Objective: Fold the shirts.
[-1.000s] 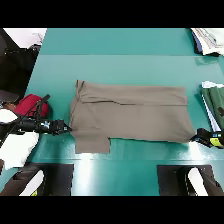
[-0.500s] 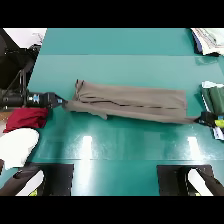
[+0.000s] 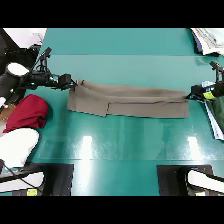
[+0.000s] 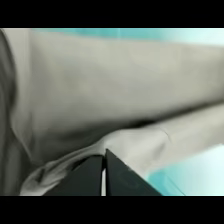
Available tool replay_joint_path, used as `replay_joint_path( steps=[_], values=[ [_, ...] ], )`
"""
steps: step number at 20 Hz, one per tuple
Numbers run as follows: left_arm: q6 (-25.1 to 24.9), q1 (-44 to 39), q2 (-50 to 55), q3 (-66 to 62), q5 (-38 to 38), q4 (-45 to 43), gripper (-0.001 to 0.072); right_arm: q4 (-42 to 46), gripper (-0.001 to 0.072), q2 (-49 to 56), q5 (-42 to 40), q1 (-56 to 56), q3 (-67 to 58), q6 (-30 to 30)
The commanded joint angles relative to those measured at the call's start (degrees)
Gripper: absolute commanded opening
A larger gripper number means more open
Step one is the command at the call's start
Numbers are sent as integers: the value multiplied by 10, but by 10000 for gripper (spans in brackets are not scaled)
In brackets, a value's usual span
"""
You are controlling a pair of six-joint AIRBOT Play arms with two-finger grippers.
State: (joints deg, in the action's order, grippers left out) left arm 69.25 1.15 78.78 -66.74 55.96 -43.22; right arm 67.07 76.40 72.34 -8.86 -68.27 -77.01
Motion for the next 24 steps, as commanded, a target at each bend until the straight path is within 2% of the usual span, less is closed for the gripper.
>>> replay_joint_path(
  steps=[1, 2, 3, 4, 5, 6, 7, 9, 10, 11, 12, 17, 23, 24],
  values=[
    [-2, -3, 61, -35, -52, 4, 28, -4, 16, 68, -20, 5, -59, -10],
    [-2, -3, 62, -35, -75, 4, 44, -18, 16, 80, -38, 5, -68, -11],
    [1, -3, 62, -37, -97, 7, 321, -42, 21, 93, -60, 1, -79, -17],
    [16, -3, 62, -42, -114, 8, 585, -73, 77, 104, -80, -5, -87, -21],
    [31, -3, 62, -52, -115, 8, 598, -111, 340, 114, -92, -14, -95, -21],
    [30, -3, 62, -64, -108, 8, 598, -141, 573, 122, -90, -26, -101, -21],
    [30, -3, 61, -80, -85, 8, 597, -151, 599, 125, -78, -37, -104, -20],
    [28, -3, 61, -107, -21, 8, 595, -144, 598, 124, -27, -63, -104, 17],
    [27, -3, 61, -115, 9, 8, 429, -145, 598, 123, 3, -80, -98, 35],
    [27, -3, 61, -116, 35, 8, 168, -144, 598, 121, 29, -99, -87, 52],
    [24, -3, 62, -116, 53, 8, 33, -144, 598, 122, 51, -118, -75, 64],
    [23, -23, 62, -115, 73, -3, 26, -151, 599, 144, 37, -189, 10, 119],
    [29, -92, 74, -115, 40, -7, 26, -151, 593, 212, 49, -157, -18, 146],
    [30, -101, 77, -115, 36, -7, 26, -151, 572, 216, 48, -143, -24, 148]
  ],
)
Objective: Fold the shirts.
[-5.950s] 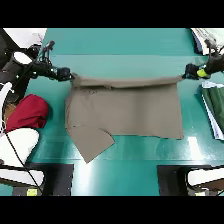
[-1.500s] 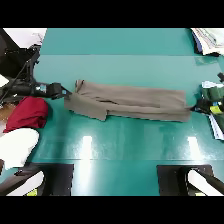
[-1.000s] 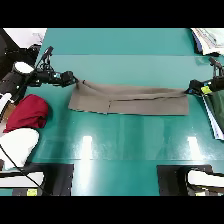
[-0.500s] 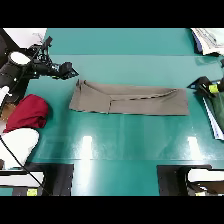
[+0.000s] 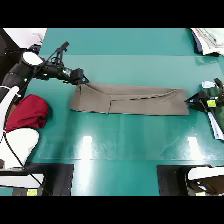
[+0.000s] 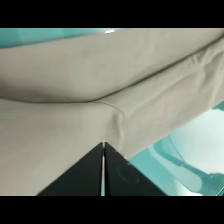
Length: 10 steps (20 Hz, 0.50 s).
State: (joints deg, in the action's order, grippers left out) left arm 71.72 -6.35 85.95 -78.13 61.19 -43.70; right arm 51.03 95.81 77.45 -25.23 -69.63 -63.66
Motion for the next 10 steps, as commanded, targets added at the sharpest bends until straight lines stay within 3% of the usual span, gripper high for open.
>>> replay_joint_path(
  steps=[1, 3, 4, 5, 6, 7, 8, 10],
  values=[
    [8, -35, 7, 0, -21, -2, 26, 9, 572, 26, -3, 33, -15, 18],
    [18, -55, 13, 0, -35, -2, 26, 9, 542, 26, -7, 55, -16, 22],
    [19, -65, 17, 1, -43, -2, 26, 10, 460, 26, -10, 64, -16, 23],
    [23, -75, 22, 0, -52, -2, 26, 10, 428, 26, -14, 70, -16, 25],
    [37, -86, 28, 0, -60, -2, 26, 7, 351, 26, -14, 72, -16, 27],
    [47, -98, 33, 0, -68, -2, 26, -1, 129, 26, -11, 75, -16, 30],
    [50, -113, 40, 0, -82, 0, 25, -15, 67, 23, -4, 75, -16, 33],
    [64, -143, 64, -17, -106, 0, 25, -31, 15, 8, 9, 73, -16, 49]
  ],
)
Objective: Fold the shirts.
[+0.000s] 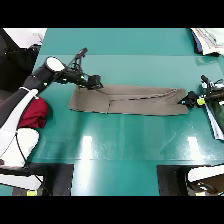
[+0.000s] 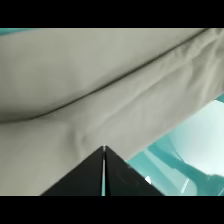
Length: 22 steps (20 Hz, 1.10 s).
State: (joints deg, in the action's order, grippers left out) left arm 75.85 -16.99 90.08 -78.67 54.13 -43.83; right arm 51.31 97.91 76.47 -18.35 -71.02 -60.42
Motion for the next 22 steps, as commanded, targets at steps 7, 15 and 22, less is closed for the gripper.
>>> replay_joint_path(
  steps=[7, 15, 22],
  values=[
    [39, -120, 182, -199, -25, 1, 25, -67, 13, -144, 93, 55, -91, -25],
    [82, -151, 283, -248, -10, 1, 25, -66, 12, -169, 108, 227, -291, -89],
    [79, -144, 274, -249, 7, 0, 26, -66, 12, -106, 112, 328, -422, -97]
  ],
)
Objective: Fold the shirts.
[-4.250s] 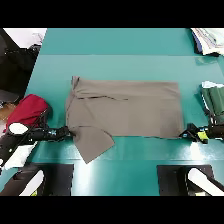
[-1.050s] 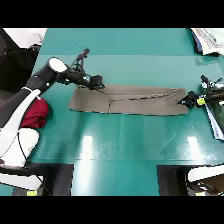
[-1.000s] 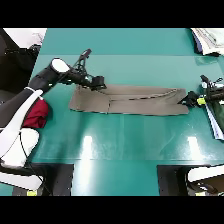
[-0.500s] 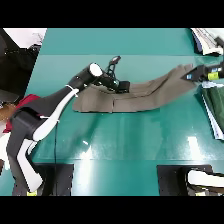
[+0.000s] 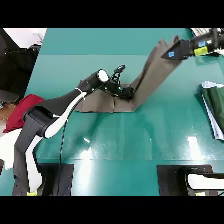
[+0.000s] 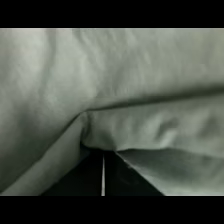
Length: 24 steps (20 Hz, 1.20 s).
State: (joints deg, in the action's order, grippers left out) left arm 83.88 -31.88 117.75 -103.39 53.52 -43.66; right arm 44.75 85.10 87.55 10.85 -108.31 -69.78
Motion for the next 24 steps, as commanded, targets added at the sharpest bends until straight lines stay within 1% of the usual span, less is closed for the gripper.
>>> replay_joint_path(
  steps=[1, 2, 4, 7, 9, 14, 15, 16, 17, 18, 19, 20, 21, 22, 24],
  values=[
    [-3, 12, -9, -2, 18, -3, 25, 0, 12, 29, 1, 42, -58, -3],
    [-3, 20, -19, -1, 20, -4, 25, 0, 12, 35, 1, 49, -65, -3],
    [-3, 39, -48, -1, 26, -33, 25, 0, 12, 45, -1, 63, -73, -3],
    [-3, 81, -108, -1, 62, -111, 25, -1, 12, 61, -7, 94, -73, -3],
    [-3, 123, -152, -1, 90, -154, 25, -2, 13, 82, -27, 129, -73, 0],
    [-24, 250, -279, -1, 181, -232, 26, -2, 16, 169, -147, 269, -74, 46],
    [-24, 275, -304, -1, 190, -243, 26, -1, 16, 193, -195, 301, -73, 66],
    [-24, 297, -325, -1, 194, -246, 26, -1, 21, 215, -253, 328, -74, 73],
    [-24, 318, -347, -1, 196, -246, 26, -2, 93, 235, -308, 349, -73, 73],
    [-24, 335, -367, -1, 198, -247, 26, -4, 364, 252, -346, 369, -74, 73],
    [-24, 348, -382, -1, 199, -248, 26, -4, 484, 259, -356, 380, -74, 73],
    [-24, 359, -396, -1, 200, -248, 26, 0, 480, 257, -344, 384, -74, 73],
    [-24, 367, -407, -1, 200, -248, 26, 5, 429, 249, -319, 382, -73, 73],
    [-24, 369, -413, -1, 202, -248, 26, 21, 414, 236, -292, 373, -73, 72],
    [-24, 367, -416, -1, 213, -247, 27, 85, 409, 206, -216, 342, -73, 52]
  ],
)
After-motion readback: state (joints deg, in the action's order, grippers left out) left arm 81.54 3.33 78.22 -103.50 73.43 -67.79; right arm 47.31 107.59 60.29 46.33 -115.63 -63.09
